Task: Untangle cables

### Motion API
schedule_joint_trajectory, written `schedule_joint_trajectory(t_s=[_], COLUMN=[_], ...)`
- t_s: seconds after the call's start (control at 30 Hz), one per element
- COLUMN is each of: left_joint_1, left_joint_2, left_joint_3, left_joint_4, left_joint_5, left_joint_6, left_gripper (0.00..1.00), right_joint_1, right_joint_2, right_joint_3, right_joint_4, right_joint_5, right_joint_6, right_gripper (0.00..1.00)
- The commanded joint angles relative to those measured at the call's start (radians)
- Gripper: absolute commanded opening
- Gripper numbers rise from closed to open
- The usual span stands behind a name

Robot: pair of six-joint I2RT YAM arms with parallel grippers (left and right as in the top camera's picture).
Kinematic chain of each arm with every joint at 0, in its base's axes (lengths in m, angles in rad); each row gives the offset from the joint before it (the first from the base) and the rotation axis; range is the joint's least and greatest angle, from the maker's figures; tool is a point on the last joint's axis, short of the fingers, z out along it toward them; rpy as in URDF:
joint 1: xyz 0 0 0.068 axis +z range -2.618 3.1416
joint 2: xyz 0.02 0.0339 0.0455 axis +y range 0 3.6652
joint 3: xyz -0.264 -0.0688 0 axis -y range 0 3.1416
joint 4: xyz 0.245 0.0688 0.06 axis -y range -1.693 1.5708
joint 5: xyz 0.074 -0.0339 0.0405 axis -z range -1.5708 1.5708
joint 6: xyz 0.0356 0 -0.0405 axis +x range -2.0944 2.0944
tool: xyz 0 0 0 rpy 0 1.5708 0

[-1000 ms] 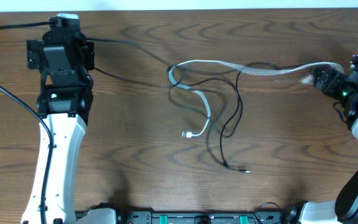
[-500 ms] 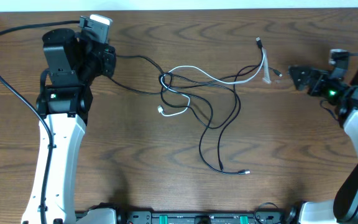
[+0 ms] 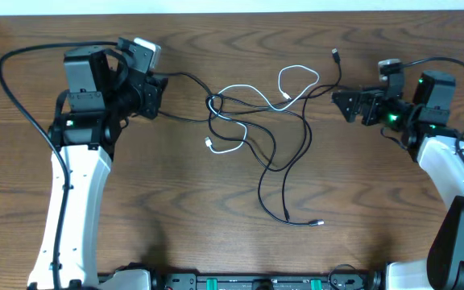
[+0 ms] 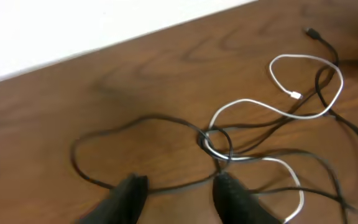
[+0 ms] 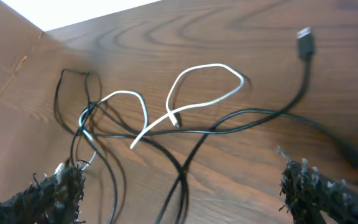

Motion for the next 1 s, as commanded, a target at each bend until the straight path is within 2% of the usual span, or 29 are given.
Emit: schedule_joint_trajectory(t_s=[0.0,0.03,0.1,0.17,0.2,0.27,0.4,0.5,0.6,0.77,0.97], left_joint_1=[-0.022,-0.032,-0.055,-0.078,-0.09,-0.116,-0.161,-0.177,-0.18,-0.181,-0.212], left_joint_2=[0.08,0.101,0.148,0.196,0.222,0.276,0.385,0.438,0.466,0.498,0.569], left_joint_3=[0.015,0.015,0.015,0.015,0.015,0.015,0.015,0.015,0.015,0.015,0.015], left_joint_4=[-0.018,-0.018,-0.014,-0.005,0.0,0.013,0.05,0.095,0.13,0.138,0.16], left_joint_5=[0.016,0.016,0.016,0.016,0.016,0.016,-0.016,-0.127,-0.169,-0.253,-0.254], left_joint_6=[-0.004,-0.003,-0.003,-0.004,-0.004,-0.006,-0.023,-0.134,-0.231,-0.306,-0.305], left_gripper=[0.44,0.47,0.6,0.79,0.8,0.94,0.96,0.96,0.96,0.96,0.97], right_joint_1=[0.042,0.05,0.062,0.072,0.076,0.084,0.102,0.109,0.109,0.109,0.114], right_joint_2=[0.003,0.003,0.003,0.003,0.003,0.003,0.003,0.003,0.003,0.003,0.003], right_joint_3=[0.0,0.0,0.0,0.0,0.0,0.0,0.0,0.0,0.0,0.0,0.0], right_joint_4=[-0.008,-0.008,-0.008,-0.008,-0.009,-0.012,-0.017,-0.017,-0.027,-0.027,-0.028], right_joint_5=[0.003,0.003,0.003,0.003,0.002,0.002,0.002,0.002,0.003,0.003,0.002], right_joint_6=[-0.017,-0.016,-0.016,-0.016,-0.016,-0.015,-0.015,-0.015,-0.015,-0.012,-0.012], right_gripper=[0.99,0.99,0.99,0.99,0.99,0.99,0.99,0.99,0.99,0.99,0.99])
